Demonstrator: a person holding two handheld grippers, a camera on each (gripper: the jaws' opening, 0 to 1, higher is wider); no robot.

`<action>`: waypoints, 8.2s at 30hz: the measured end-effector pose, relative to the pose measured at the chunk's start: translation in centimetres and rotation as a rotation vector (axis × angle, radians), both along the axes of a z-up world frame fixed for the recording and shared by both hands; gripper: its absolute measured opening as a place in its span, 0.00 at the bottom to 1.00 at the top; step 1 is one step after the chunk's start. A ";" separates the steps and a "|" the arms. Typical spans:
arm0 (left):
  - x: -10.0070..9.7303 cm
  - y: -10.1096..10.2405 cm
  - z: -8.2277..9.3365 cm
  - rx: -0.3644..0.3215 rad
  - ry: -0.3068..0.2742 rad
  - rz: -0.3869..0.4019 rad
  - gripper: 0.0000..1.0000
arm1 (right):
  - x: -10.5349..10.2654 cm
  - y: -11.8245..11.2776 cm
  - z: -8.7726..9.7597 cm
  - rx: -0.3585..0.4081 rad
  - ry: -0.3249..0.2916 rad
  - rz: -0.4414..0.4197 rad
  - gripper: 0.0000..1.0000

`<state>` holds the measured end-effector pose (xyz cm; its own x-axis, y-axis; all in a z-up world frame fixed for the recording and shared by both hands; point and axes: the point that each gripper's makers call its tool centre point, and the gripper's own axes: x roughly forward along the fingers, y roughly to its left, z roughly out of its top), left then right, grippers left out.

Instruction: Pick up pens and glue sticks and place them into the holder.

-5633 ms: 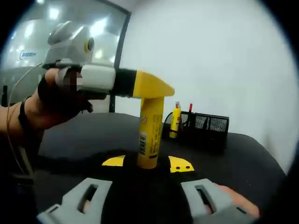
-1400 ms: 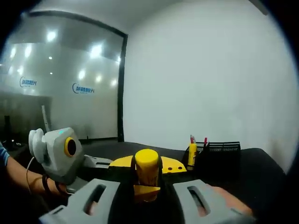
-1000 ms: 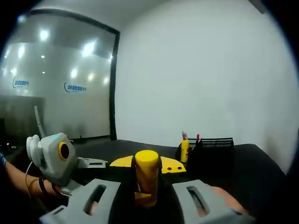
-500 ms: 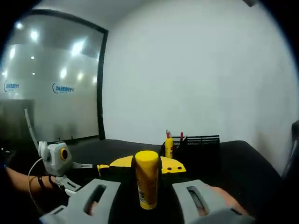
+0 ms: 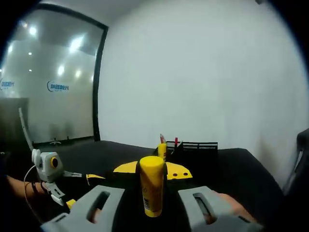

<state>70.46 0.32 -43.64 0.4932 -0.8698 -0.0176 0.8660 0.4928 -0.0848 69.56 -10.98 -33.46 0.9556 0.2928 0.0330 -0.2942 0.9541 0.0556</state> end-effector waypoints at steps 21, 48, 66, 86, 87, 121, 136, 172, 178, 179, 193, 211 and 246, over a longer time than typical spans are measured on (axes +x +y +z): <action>-0.4 0.5 0.5 -0.030 -0.016 -0.017 0.90 | 5.9 -1.7 1.8 -0.024 -0.011 -0.037 0.16; -1.0 -0.1 -0.1 -0.009 0.006 -0.056 0.96 | 15.3 0.6 4.2 -0.056 -0.022 0.022 0.16; -1.2 -0.2 -0.1 -0.014 0.002 -0.067 0.95 | 19.4 1.1 0.7 -0.037 0.008 -0.005 0.16; -1.3 -0.5 -0.4 -0.002 0.007 -0.077 0.94 | 21.0 0.3 -1.2 -0.008 -0.014 -0.111 0.16; -1.3 -0.4 -0.4 -0.002 0.007 -0.076 0.94 | 21.0 0.4 -1.4 -0.006 -0.013 -0.113 0.16; -1.2 -0.4 -0.7 0.020 0.007 -0.079 0.92 | 21.1 1.2 -4.9 -0.028 0.043 -0.117 0.17; -1.0 -0.4 -1.1 0.035 0.014 -0.071 0.92 | 19.7 1.1 -3.3 -0.065 0.019 -0.087 0.22; -0.1 0.3 -0.9 0.000 0.054 -0.024 0.85 | 5.4 -4.1 1.0 -0.133 -0.042 -0.091 0.33; 0.0 0.4 -0.7 -0.016 0.058 -0.026 0.88 | 3.0 -5.2 0.0 -0.105 -0.037 -0.106 0.35; 0.0 0.5 -0.7 -0.020 0.059 -0.023 0.88 | 2.7 -5.3 -0.2 -0.098 -0.036 -0.108 0.36; 0.2 0.5 -0.8 -0.018 0.062 -0.011 0.94 | -0.6 -6.3 -4.6 -0.046 0.013 -0.104 0.57; 0.1 0.4 -0.7 -0.018 0.065 -0.015 0.93 | -2.7 -5.8 -9.5 -0.084 0.080 -0.108 0.63; -0.9 0.0 -0.4 -0.003 0.010 -0.030 0.96 | -3.6 -6.8 -10.5 0.003 0.076 -0.099 0.66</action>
<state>69.53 0.31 -44.06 0.4663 -0.8844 -0.0195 0.8797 0.4659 -0.0954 65.94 -17.78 -44.00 0.9796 0.1969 -0.0394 -0.1935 0.9780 0.0774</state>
